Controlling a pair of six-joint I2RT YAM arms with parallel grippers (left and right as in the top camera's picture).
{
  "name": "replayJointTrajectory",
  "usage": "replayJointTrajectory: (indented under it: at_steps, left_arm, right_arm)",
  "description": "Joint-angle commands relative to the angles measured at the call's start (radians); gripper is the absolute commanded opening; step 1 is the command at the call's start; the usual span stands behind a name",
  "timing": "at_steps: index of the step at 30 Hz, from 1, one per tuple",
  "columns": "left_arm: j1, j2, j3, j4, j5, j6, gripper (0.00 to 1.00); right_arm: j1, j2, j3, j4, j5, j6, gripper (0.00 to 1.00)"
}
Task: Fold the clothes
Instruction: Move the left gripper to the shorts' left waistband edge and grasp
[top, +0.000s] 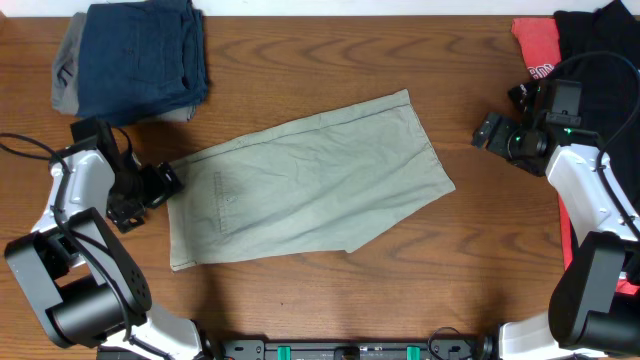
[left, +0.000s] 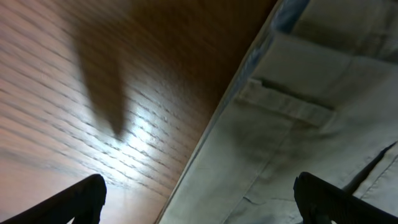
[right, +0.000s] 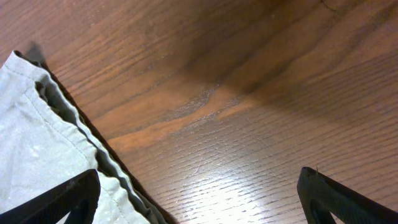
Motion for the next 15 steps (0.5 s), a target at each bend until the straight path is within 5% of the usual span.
replayJointTrajectory:
  at_steps: [1,15]
  left_arm:
    - [0.003,0.017,-0.025,0.009,0.046,0.014,0.98]
    - [0.003,0.019,-0.206,0.134,0.126,0.013,0.98]
  right_arm:
    - [-0.004,0.0,0.022,0.0,-0.007,-0.011,0.99]
    - [-0.004,0.0,0.022,0.0,-0.007,-0.011,0.99]
